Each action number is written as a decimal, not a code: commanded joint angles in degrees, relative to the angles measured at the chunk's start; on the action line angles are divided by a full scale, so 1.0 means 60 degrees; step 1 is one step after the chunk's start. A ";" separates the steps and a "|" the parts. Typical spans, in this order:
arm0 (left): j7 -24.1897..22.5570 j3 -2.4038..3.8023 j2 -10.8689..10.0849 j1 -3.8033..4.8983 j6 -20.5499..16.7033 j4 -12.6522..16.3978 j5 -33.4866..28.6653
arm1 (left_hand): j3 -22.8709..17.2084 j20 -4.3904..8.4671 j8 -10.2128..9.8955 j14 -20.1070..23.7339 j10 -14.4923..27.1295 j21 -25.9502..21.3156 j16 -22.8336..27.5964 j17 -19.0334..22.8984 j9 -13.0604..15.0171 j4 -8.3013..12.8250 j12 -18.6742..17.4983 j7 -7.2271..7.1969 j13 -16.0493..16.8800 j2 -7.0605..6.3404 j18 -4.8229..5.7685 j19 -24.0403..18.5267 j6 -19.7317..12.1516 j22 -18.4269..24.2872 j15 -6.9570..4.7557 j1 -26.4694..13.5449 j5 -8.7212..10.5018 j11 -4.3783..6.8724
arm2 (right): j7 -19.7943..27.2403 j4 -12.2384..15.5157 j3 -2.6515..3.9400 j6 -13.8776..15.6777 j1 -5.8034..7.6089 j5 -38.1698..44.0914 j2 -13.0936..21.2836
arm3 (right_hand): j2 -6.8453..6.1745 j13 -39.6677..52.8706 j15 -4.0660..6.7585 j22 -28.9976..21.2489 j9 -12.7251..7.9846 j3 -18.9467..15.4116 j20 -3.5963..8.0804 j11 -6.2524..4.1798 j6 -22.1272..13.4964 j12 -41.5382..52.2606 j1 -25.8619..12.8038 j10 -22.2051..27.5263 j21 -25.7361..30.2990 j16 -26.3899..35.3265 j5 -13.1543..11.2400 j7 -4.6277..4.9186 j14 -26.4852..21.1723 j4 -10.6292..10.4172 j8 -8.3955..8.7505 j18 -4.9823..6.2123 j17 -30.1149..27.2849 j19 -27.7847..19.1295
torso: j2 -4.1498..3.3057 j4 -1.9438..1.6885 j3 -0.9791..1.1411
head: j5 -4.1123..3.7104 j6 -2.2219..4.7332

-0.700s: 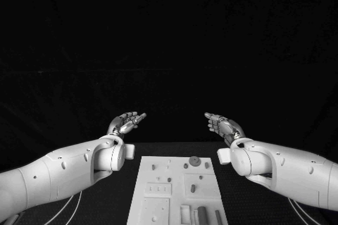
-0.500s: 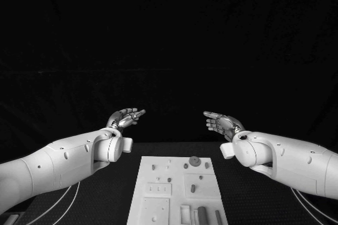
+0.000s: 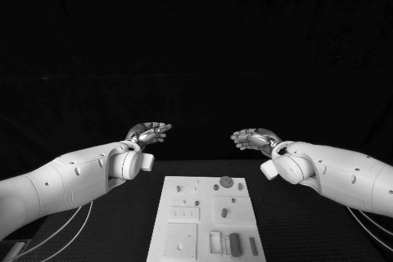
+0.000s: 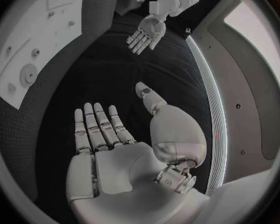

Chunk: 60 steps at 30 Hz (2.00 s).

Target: Assemble the parts on the task board

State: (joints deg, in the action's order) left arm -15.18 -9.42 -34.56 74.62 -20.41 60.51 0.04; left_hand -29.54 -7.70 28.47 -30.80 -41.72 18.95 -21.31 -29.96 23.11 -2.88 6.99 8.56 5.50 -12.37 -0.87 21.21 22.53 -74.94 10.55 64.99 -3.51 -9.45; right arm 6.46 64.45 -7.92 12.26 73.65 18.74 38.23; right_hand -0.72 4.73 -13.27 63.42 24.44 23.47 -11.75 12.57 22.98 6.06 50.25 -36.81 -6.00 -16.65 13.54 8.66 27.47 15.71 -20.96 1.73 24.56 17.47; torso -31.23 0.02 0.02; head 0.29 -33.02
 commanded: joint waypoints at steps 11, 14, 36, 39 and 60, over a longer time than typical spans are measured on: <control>0.0098 0.0007 -0.0593 0.0013 0.0727 0.1088 0.0586 | 0.0078 0.1359 -0.0053 -0.4884 -0.4278 0.1940 -0.1840 -0.0753 -0.0200 0.2879 0.1081 0.0244 0.0514 0.1383 -0.0785 0.4274 0.3607 -0.0082 -0.1282 0.0140 -0.0463 0.0620 | 0.0024 -0.0525 0.0004 0.0044 -0.0194 0.5583 -0.0332 | -0.0879 0.0432 0.0947 0.0214 -0.0141 0.2645 0.0119 -0.0587 0.3367 0.0860 0.1870 -0.3882 -0.0673 -0.1381 -0.0942 0.0292 0.4098 -0.0023 -0.0595 0.1574 0.0675 0.3877 | -0.0271 -0.0070 -0.0073 | -0.0062 -0.0175; 0.0088 0.0008 -0.0752 0.0013 0.0790 0.1414 0.0592 | 0.0035 0.1480 -0.0171 -0.5011 -0.4435 0.2067 -0.2025 -0.0884 -0.0202 0.3036 0.1028 0.0230 0.0543 0.1408 -0.0748 0.4405 0.3706 -0.0126 -0.1377 0.0048 -0.0464 0.0667 | 0.0004 -0.0502 0.0005 0.0111 -0.0196 0.6373 -0.0324 | -0.0932 0.0464 0.1187 0.0234 -0.0165 0.2814 0.0143 -0.0685 0.3647 0.0832 0.1907 -0.4179 -0.0841 -0.1550 -0.0966 0.0257 0.4637 -0.0004 -0.0589 0.1769 0.0851 0.4446 | -0.0401 -0.0101 -0.0088 | -0.0102 -0.0163; -0.0057 0.0015 -0.1601 0.0015 0.0976 0.3303 0.0681 | -0.0052 0.1816 -0.0652 -0.4937 -0.4160 0.2298 -0.2333 -0.1110 -0.0169 0.3185 0.0379 0.0318 0.0456 0.1240 -0.0496 0.4441 0.3669 -0.0125 -0.1441 -0.0297 -0.0470 0.0453 | -0.0485 -0.0401 0.0010 0.0310 -0.0248 1.0487 -0.0514 | -0.1271 0.0255 0.2299 0.2173 -0.0376 0.2766 0.2015 -0.1093 0.4420 -0.0165 0.2052 -0.5006 -0.4379 -0.6078 -0.1041 0.0151 0.8379 0.0094 -0.0045 0.2211 0.4076 0.9282 | -0.1574 -0.0529 -0.0176 | -0.0473 0.0029; -0.0049 0.0015 -0.1581 0.0014 0.1004 0.3318 0.0681 | -0.0050 0.1819 -0.0659 -0.4931 -0.4162 0.2298 -0.2331 -0.1109 -0.0167 0.3180 0.0370 0.0320 0.0457 0.1242 -0.0488 0.4436 0.3669 -0.0123 -0.1438 -0.0310 -0.0468 0.0451 | -0.0574 -0.0375 0.0011 0.0342 -0.0268 1.0823 -0.0575 | -0.1302 0.0226 0.2284 0.2172 -0.0384 0.2779 0.2055 -0.1079 0.4408 -0.0240 0.2038 -0.5000 -0.4552 -0.6312 -0.1077 0.0152 0.8345 0.0088 -0.0007 0.2211 0.4147 0.9310 | -0.1685 -0.0561 -0.0193 | -0.0474 0.0031; -0.0002 0.0014 -0.1559 0.0012 0.1090 0.3324 0.0680 | -0.0034 0.1841 -0.0730 -0.4844 -0.4119 0.2277 -0.2287 -0.1086 -0.0141 0.3168 0.0243 0.0341 0.0443 0.1227 -0.0422 0.4355 0.3664 -0.0101 -0.1404 -0.0418 -0.0444 0.0431 | -0.0929 -0.0512 0.0013 0.0404 -0.0419 1.1897 -0.0790 | -0.1598 0.0107 0.2234 0.2148 -0.0398 0.2865 0.2038 -0.1028 0.4340 -0.0381 0.2000 -0.4902 -0.5060 -0.6940 -0.1350 0.0083 0.8252 -0.0016 0.0108 0.2211 0.4178 0.9380 | -0.2102 -0.0799 -0.0334 | -0.0718 0.0069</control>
State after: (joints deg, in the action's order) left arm -14.66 -9.38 -43.97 74.62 -14.91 80.23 3.86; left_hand -29.84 3.18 24.35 -60.29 -66.85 32.38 -35.09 -36.53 22.20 15.91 8.65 10.13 8.21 -5.10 -2.88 47.58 44.62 -74.93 2.17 63.13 -6.03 -6.96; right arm 1.57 61.44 -7.87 14.62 71.16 88.08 33.58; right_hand -9.74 5.45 0.29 74.94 22.11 40.64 -0.07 6.05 49.16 4.14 62.08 -66.43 -36.04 -58.08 5.76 9.41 77.35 15.88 -20.60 13.21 49.70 72.70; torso -43.40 -4.68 -1.92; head -4.03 -32.84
